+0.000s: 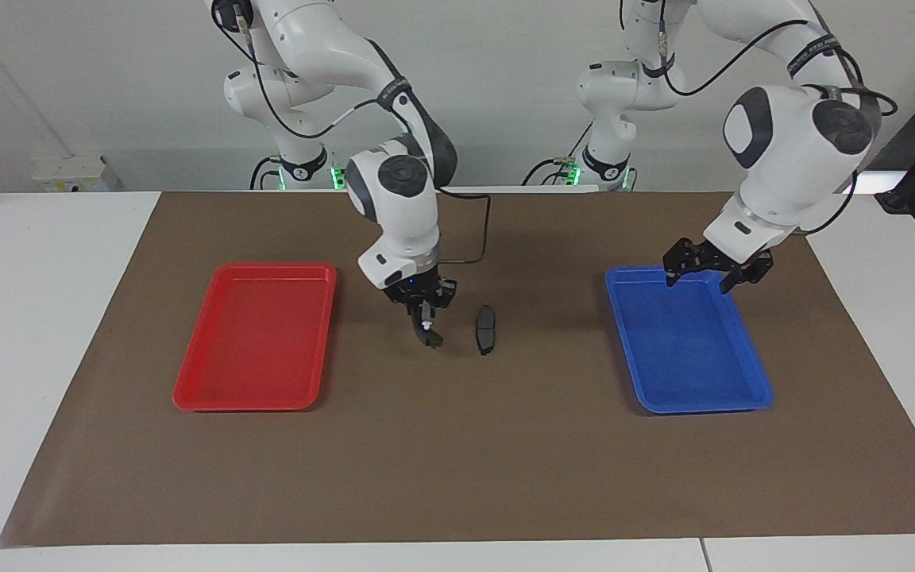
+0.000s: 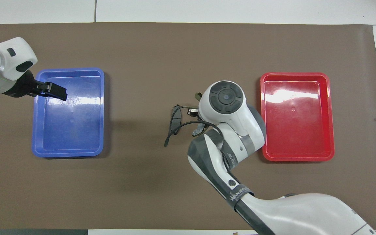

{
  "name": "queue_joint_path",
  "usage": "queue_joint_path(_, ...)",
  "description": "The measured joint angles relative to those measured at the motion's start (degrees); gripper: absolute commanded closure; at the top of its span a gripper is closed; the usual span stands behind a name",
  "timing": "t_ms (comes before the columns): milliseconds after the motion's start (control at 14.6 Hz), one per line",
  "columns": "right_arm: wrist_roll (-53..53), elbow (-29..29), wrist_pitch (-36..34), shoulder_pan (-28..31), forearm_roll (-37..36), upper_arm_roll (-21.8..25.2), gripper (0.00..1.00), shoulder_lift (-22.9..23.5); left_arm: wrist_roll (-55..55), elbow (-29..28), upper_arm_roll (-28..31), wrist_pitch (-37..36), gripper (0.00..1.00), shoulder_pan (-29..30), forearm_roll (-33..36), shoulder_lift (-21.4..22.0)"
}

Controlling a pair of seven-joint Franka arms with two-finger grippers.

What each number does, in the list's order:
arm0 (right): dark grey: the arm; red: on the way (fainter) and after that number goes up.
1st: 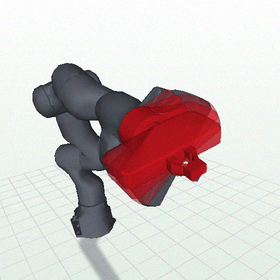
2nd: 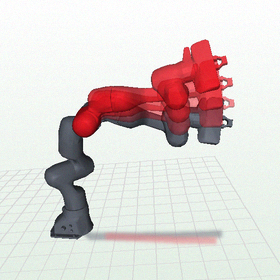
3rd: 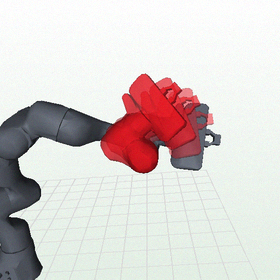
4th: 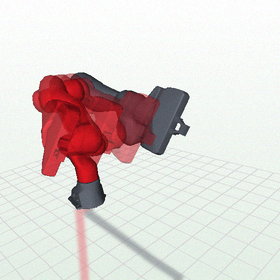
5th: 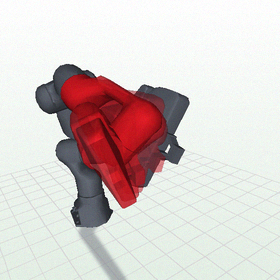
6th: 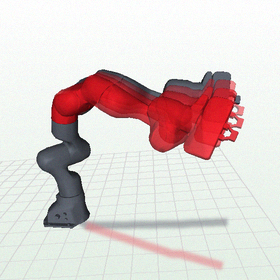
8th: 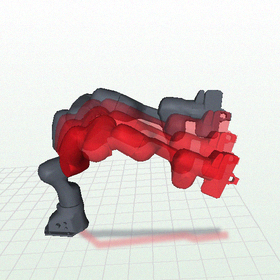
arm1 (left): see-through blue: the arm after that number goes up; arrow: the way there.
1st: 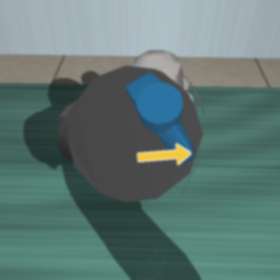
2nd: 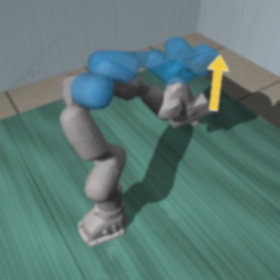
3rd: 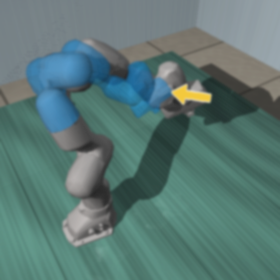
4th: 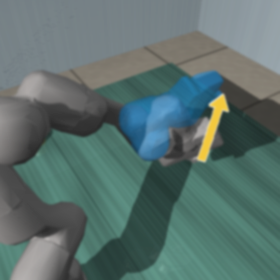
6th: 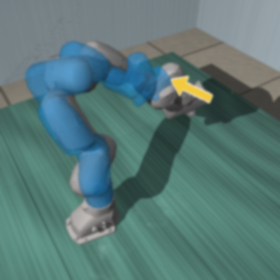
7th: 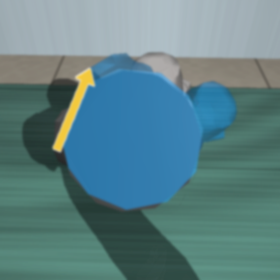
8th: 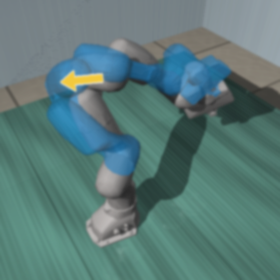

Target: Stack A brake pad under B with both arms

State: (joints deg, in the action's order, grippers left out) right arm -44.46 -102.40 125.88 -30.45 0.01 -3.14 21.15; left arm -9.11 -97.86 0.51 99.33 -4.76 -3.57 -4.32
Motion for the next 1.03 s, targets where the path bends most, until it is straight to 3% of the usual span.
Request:
queue_joint_path(275, -4.25, 6.68, -0.01, -2.78, 0.0, 0.03, 1.0, 5.32, -3.8, 3.43, 0.11, -6.62, 0.0, 2.37, 0.79, 2.6)
queue_joint_path(618, -4.04, 7.12, -0.09, -3.31, -1.79, 0.03, 1.0, 7.19, -4.85, 6.74, 0.7, -11.75, 0.0, 2.99, 2.23, 2.96)
queue_joint_path(1029, -1.5, 7.13, -0.09, -3.9, -2.13, 0.04, 1.0, 8.24, -4.9, 6.86, 0.6, -13.27, 0.0, 2.95, 2.44, 4.35)
